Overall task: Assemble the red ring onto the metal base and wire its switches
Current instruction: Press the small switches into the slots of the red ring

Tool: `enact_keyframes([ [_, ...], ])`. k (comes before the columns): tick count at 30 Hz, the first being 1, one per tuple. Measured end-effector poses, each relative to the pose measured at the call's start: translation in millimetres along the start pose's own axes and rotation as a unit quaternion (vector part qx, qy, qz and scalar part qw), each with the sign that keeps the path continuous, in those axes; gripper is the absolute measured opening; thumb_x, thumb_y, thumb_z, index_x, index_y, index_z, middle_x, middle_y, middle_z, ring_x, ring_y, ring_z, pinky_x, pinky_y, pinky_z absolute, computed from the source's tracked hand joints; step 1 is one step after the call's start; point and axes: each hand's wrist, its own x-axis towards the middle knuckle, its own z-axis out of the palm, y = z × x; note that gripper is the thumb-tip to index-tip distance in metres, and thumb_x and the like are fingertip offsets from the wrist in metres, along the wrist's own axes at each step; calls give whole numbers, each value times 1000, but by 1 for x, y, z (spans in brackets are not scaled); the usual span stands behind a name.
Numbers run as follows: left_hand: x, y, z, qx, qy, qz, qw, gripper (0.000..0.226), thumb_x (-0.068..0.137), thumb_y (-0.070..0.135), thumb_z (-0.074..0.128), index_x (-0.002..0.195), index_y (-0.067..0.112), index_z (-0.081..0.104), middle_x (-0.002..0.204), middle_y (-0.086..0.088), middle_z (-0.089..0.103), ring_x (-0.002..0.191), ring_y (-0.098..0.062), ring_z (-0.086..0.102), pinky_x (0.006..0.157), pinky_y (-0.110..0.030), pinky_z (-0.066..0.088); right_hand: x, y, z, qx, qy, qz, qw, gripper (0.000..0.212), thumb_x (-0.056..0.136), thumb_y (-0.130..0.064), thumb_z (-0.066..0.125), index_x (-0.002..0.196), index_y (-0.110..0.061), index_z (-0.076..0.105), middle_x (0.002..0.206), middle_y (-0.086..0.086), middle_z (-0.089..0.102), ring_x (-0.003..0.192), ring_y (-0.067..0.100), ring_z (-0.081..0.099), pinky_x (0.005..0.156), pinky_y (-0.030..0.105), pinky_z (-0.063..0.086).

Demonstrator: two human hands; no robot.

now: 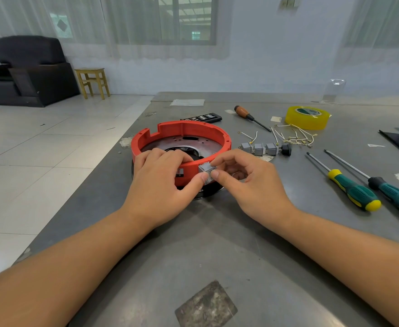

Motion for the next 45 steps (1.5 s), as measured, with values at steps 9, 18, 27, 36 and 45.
enact_keyframes([
  [9,0,0,0,-1,4,0,1000,44,88,68,47,100,30,66,90,20,57,98,-7,45,98,-30,26,1,0,1,6,-2,1,1000,13,91,-17,76,100,-26,72,87,-10,71,82,12,68,72,28,57],
  [18,3,-2,0,-9,-12,3,1000,41,91,65,44,100,32,66,89,22,57,97,-7,46,94,-31,25,6,6,4,-78,18,-17,997,27,89,-30,76,114,-31,66,105,-15,61,93,7,61,72,9,43],
  [27,5,-13,-10,-78,-61,24,995,39,85,68,51,95,32,64,91,21,51,98,-3,39,94,-22,30,10,6,-10,-210,-51,-66,974,42,91,-60,60,123,-33,68,121,-13,60,118,11,51,101,33,43],
  [36,4,-15,-9,-75,-85,21,993,35,87,67,50,92,34,60,90,15,56,106,-1,45,96,-15,25,15,5,-12,-183,-70,-62,979,30,90,-52,67,114,-35,69,110,-18,62,107,8,52,90,19,37],
  [45,6,-11,-7,-84,-76,5,994,46,83,68,47,91,26,63,88,15,51,111,6,38,95,-14,25,17,5,-8,-143,-51,-34,988,21,87,-48,73,103,-34,71,100,-22,63,100,2,50,83,18,37],
])
